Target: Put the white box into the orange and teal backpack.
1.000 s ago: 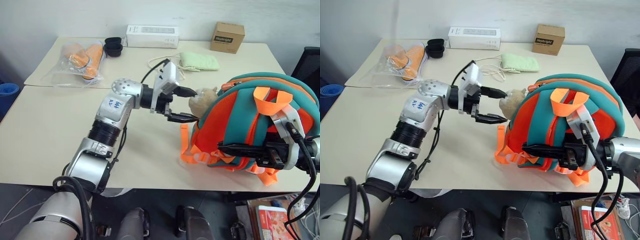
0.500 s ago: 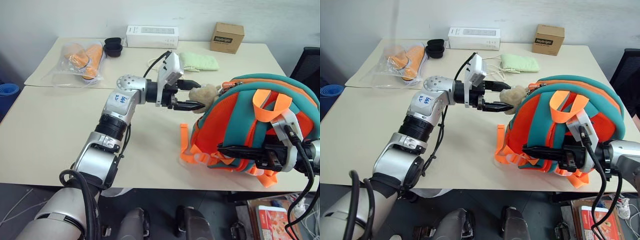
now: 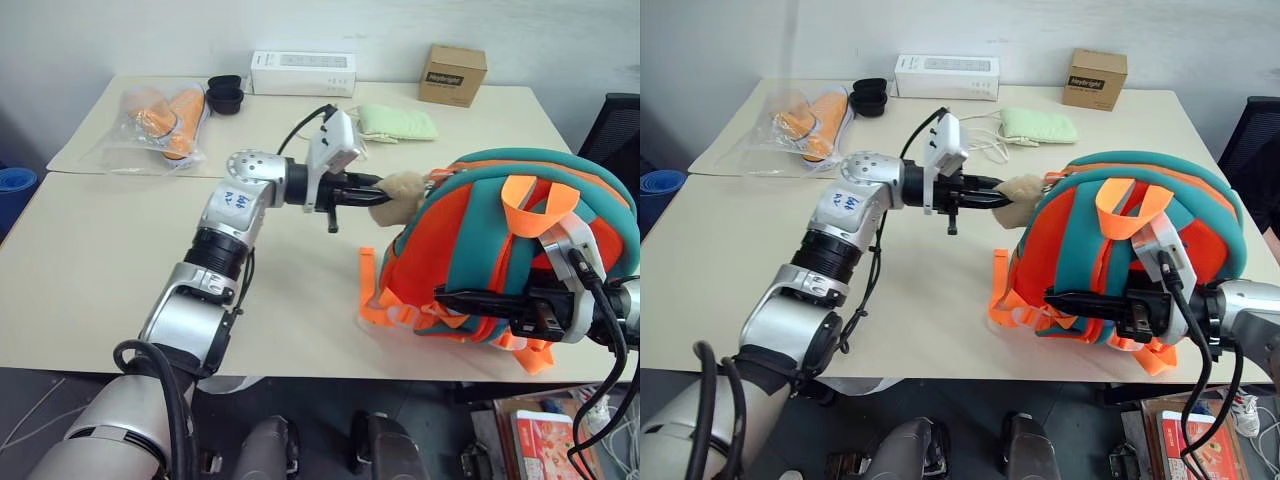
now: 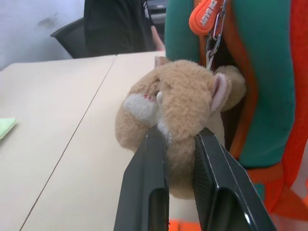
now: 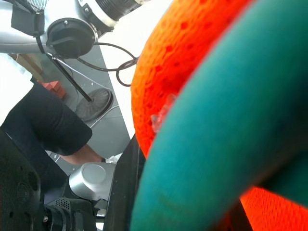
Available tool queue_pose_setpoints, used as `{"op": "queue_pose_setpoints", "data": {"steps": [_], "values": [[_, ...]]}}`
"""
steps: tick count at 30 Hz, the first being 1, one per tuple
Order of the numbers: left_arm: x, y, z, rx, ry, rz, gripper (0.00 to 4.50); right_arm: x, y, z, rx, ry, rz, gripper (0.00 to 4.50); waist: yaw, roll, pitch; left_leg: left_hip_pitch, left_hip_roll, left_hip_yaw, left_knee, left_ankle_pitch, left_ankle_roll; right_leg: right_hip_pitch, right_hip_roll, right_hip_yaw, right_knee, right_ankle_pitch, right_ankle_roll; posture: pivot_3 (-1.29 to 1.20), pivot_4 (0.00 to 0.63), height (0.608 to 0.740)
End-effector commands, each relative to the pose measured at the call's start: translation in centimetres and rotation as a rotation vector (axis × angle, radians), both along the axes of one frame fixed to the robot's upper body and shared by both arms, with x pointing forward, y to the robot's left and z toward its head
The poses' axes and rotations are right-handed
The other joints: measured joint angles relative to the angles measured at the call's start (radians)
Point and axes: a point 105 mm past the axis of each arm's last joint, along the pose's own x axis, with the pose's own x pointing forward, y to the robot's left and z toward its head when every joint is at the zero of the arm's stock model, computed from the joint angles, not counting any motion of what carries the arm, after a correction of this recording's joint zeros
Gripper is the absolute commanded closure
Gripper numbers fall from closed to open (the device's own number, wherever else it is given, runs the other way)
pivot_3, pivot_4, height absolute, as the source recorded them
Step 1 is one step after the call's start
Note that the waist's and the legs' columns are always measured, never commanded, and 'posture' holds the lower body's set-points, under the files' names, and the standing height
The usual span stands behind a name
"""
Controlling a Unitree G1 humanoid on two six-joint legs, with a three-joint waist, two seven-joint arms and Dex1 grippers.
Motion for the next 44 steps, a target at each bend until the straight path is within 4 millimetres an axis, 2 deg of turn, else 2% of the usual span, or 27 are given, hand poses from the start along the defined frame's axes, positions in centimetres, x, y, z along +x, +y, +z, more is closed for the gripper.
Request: {"op": "queue_pose_setpoints", "data": {"steps": [1, 4, 7, 9, 11, 15, 19, 22, 23, 25, 27, 31, 35, 36, 37, 38, 41, 44], "values": [[0.2, 2.9, 0.2, 0.042, -0.042, 0.035, 4.18, -0.6, -0.6, 1.1, 0.008, -0.043, 0.006, 4.50, -0.003, 0.000, 0.000, 0.000, 0.000, 0.000, 0.000, 0.000, 0.000, 0.000, 0.000, 0.000, 0.000, 0.000, 0.000, 0.00, 0.150, 0.740], [0.6, 6.0, -1.1, 0.150, -0.101, 0.089, 4.18, -0.9, -1.0, 1.0, 0.034, -0.036, -0.003, 4.50, -0.005, 0.000, 0.000, 0.000, 0.001, 0.000, 0.000, 0.000, -0.001, 0.000, 0.000, 0.000, 0.000, 0.000, 0.000, 0.00, 0.150, 0.740], [0.3, 6.9, -2.7, 0.215, -0.115, 0.080, 4.18, -0.8, -1.4, 0.4, 0.034, -0.034, -0.031, 4.50, -0.003, 0.000, 0.000, 0.000, 0.000, 0.000, 0.000, 0.000, -0.001, 0.000, 0.000, 0.000, 0.000, 0.000, 0.000, 0.00, 0.150, 0.740], [-0.2, 6.2, -4.2, 0.268, -0.144, 0.043, 4.18, -0.7, -1.6, 0.3, 0.041, -0.037, -0.044, 4.50, 0.001, 0.000, 0.000, 0.000, 0.000, 0.000, 0.000, 0.000, 0.000, 0.001, 0.000, 0.000, 0.000, 0.000, 0.000, 0.00, 0.150, 0.740], [-0.8, 4.7, -6.2, 0.333, -0.201, -0.007, 4.18, -0.4, -1.7, 0.3, 0.042, -0.046, -0.053, 4.50, 0.008, 0.000, 0.000, 0.000, -0.001, 0.000, 0.000, 0.000, 0.000, 0.001, -0.001, 0.000, 0.000, 0.000, 0.000, 0.00, 0.150, 0.740], [-1.6, 1.6, -8.8, 0.391, -0.291, -0.056, 4.18, 0.3, -1.9, 0.1, 0.022, -0.062, -0.063, 4.50, 0.007, 0.000, 0.000, 0.000, -0.002, 0.000, 0.000, -0.001, 0.001, 0.001, -0.003, 0.001, 0.000, 0.000, 0.000, 0.00, 0.150, 0.740], [-1.8, 1.0, -10.3, 0.473, -0.413, -0.080, 4.18, 1.0, -2.3, -0.2, -0.025, -0.084, -0.071, 4.50, 0.005, 0.000, 0.000, 0.001, -0.001, 0.000, 0.000, -0.001, 0.001, 0.001, -0.002, 0.002, 0.000, 0.000, 0.000, 0.00, 0.150, 0.740], [-1.7, 2.2, -9.6, 0.426, -0.355, -0.033, 4.18, 1.8, -2.9, -0.5, -0.070, -0.104, -0.100, 4.50, 0.004, 0.001, 0.000, 0.001, 0.000, 0.000, 0.000, -0.001, 0.001, 0.001, -0.002, 0.001, 0.001, 0.000, 0.000, 0.00, 0.150, 0.740], [-1.7, 3.0, -9.2, 0.396, -0.304, -0.011, 4.18, 1.9, -3.3, -0.7, -0.089, -0.097, -0.112, 4.16, 0.003, 0.001, 0.000, 0.001, 0.000, 0.000, 0.000, -0.001, 0.001, 0.001, -0.002, 0.001, 0.001, 0.000, 0.000, 0.00, 0.150, 0.740], [-2.1, 4.4, -8.4, 0.328, -0.197, 0.024, 3.46, 1.7, -4.2, -1.1, -0.125, -0.066, -0.108, 3.50, 0.000, 0.001, 0.000, 0.001, 0.000, 0.000, 0.000, -0.001, 0.001, 0.000, -0.002, 0.001, 0.001, 0.000, 0.000, 0.00, 0.150, 0.740], [-2.7, 6.8, -7.8, 0.287, -0.100, 0.067, 2.89, 0.9, -5.3, -1.0, -0.127, -0.017, -0.099, 2.83, -0.001, 0.001, 0.000, 0.001, 0.001, 0.000, 0.000, -0.001, 0.000, 0.000, -0.001, 0.001, 0.001, 0.000, -0.001, 0.00, 0.150, 0.740], [-4.6, 11.1, -6.8, 0.218, 0.062, 0.137, 1.60, 1.2, -8.7, -0.2, -0.174, -0.024, -0.214, 1.43, -0.012, 0.001, 0.000, 0.001, 0.001, 0.001, 0.000, 0.000, 0.000, 0.001, 0.000, 0.001, 0.001, 0.000, -0.001, 0.00, 0.150, 0.740], [-8.3, 14.7, -3.3, 0.036, 0.243, 0.134, 0.42, 0.0, -13.3, 1.5, -0.196, 0.011, -0.333, 0.12, -0.013, 0.001, 0.000, 0.001, 0.000, 0.000, 0.000, 0.000, 0.000, 0.001, -0.001, 0.001, 0.001, 0.000, -0.001, 0.00, 0.150, 0.740], [-9.1, 15.7, -2.1, -0.005, 0.270, 0.153, 0.11, -0.5, -14.6, 1.9, -0.209, 0.027, -0.369, 0.00, -0.013, 0.001, 0.000, 0.001, 0.000, -0.001, 0.000, 0.000, 0.000, 0.002, -0.001, 0.003, 0.000, 0.000, -0.001, 0.00, 0.150, 0.740], [-9.6, 16.5, -1.1, -0.034, 0.286, 0.174, 0.03, -0.9, -15.6, 2.2, -0.216, 0.040, -0.396, 0.00, -0.013, 0.001, 0.000, 0.001, 0.001, -0.001, 0.000, 0.000, 0.000, 0.002, -0.001, 0.004, 0.000, -0.001, -0.001, 0.00, 0.150, 0.740], [-9.9, 16.9, -0.5, -0.050, 0.295, 0.190, 0.03, -1.2, -16.1, 2.4, -0.219, 0.047, -0.411, 0.00, -0.014, 0.001, 0.000, 0.001, 0.001, -0.001, 0.000, -0.001, -0.001, 0.002, -0.001, 0.006, 0.000, -0.001, -0.001, 0.00, 0.150, 0.740], [-10.7, 19.7, 1.7, -0.104, 0.284, 0.301, 0.03, -1.9, -19.4, 3.3, -0.226, 0.027, -0.543, 0.00, -0.018, 0.001, 0.000, 0.002, 0.000, -0.002, 0.000, -0.001, -0.001, 0.003, -0.001, 0.007, 0.000, -0.001, -0.001, 0.00, 0.150, 0.740], [-10.7, 20.1, 2.2, -0.133, 0.227, 0.361, 0.03, -2.1, -20.4, 3.3, -0.169, 0.020, -0.590, 0.00, -0.020, 0.001, -0.001, 0.003, 0.001, -0.001, -0.001, -0.002, -0.003, 0.002, -0.001, 0.008, 0.000, -0.001, -0.001, 0.00, 0.150, 0.740]]}}
